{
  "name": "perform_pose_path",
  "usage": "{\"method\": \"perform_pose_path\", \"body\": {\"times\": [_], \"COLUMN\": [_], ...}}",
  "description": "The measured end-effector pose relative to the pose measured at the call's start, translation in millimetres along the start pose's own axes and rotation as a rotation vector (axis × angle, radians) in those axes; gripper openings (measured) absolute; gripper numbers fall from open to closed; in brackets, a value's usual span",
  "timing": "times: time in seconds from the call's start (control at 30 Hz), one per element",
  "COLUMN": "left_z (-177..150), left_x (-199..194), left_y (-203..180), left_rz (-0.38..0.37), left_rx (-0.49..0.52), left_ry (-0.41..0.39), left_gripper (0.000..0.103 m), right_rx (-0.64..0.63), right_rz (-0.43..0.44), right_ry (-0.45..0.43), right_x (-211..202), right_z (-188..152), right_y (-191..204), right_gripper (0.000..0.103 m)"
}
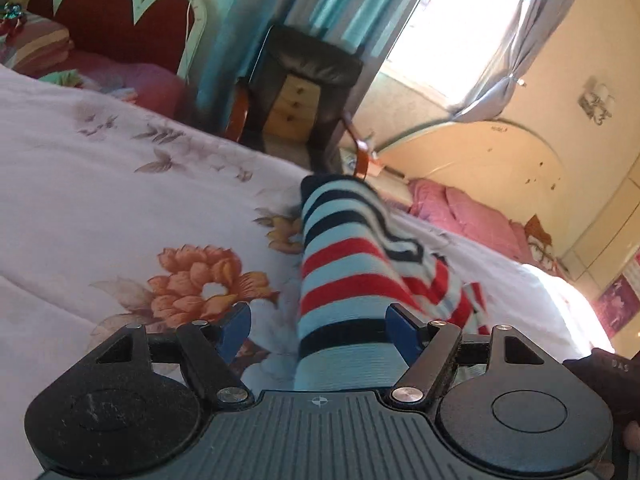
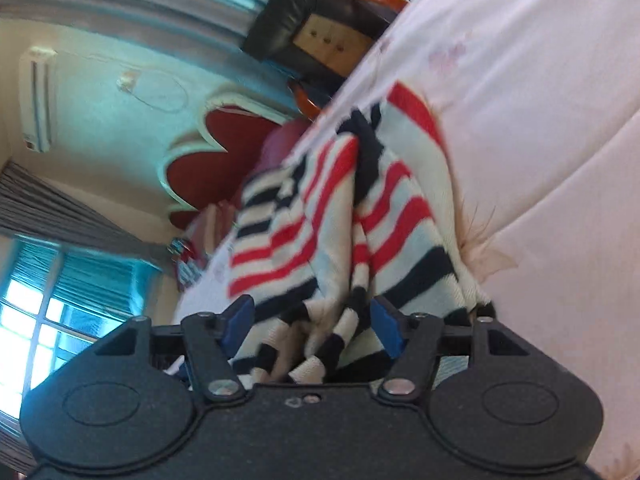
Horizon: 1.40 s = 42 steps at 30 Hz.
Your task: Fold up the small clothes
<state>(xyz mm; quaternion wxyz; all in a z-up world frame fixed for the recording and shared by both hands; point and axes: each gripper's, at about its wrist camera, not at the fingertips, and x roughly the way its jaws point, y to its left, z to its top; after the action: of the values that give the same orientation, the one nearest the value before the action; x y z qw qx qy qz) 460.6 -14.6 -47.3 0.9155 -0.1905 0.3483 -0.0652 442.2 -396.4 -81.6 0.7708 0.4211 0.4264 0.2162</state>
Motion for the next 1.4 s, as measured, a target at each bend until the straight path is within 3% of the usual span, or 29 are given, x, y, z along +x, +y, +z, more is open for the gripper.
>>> {"method": "perform_pose_path", "body": {"times": [0.27, 0.4, 0.47, 0.5, 0.53, 0.6, 0.73, 0.9, 1.07, 1.27, 1.4], "left_z": [-34.3, -35.1, -33.9, -30.6, -27.4, -19.1, -7.3, -8.7, -20.5, -21.6, -24.3], "left_x": [41.0, 44.9, 44.6, 41.6, 37.8, 33.3, 45.7, 67.5, 82.7, 81.5, 85.0], "left_y": [-1.9, -2.3, -1.7, -0.8, -0.3, 1.4, -11.1, -49.1, -68.5, -74.9, -84.0], "left_rz": [-0.015, -0.024, -0.032, -0.040, -0.042, -0.049, -0.049, -0.050, -0.056, -0.060, -0.048], "left_rx": [-0.013, 0.017, 0.021, 0.017, 0.018, 0.013, 0.062, 0.160, 0.182, 0.210, 0.263], "left_ry": [0.053, 0.050, 0.052, 0.043, 0.020, -0.024, 0.006, 0.057, 0.093, 0.110, 0.116], "left_gripper": [0.073, 0.074, 0.074, 0.074, 0.074, 0.074, 0.074, 0.074, 0.074, 0.074, 0.074], "right_rx": [-0.162, -0.411, -0.552, -0.617, -0.682, -0.772, -0.913, -0.876, -0.698, -0.680, -0.617], "right_rz": [-0.151, -0.306, -0.380, -0.400, -0.416, -0.416, -0.383, -0.327, -0.385, -0.352, -0.349], "right_ry": [0.036, 0.043, 0.021, 0.004, -0.016, -0.051, -0.173, -0.284, -0.233, -0.264, -0.251], "right_x": [28.7, 48.5, 55.4, 56.7, 55.6, 48.7, 21.0, 1.6, 16.9, 9.0, 10.8], "right_z": [-11.2, -30.7, -42.9, -49.2, -54.2, -62.2, -71.0, -51.9, -33.0, -35.4, -35.9], "right_y": [38.6, 63.4, 78.5, 84.2, 88.9, 96.5, 102.9, 91.0, 37.7, 41.4, 21.6], "right_gripper": [0.061, 0.060, 0.050, 0.036, 0.028, 0.026, 0.024, 0.024, 0.024, 0.024, 0.025]}}
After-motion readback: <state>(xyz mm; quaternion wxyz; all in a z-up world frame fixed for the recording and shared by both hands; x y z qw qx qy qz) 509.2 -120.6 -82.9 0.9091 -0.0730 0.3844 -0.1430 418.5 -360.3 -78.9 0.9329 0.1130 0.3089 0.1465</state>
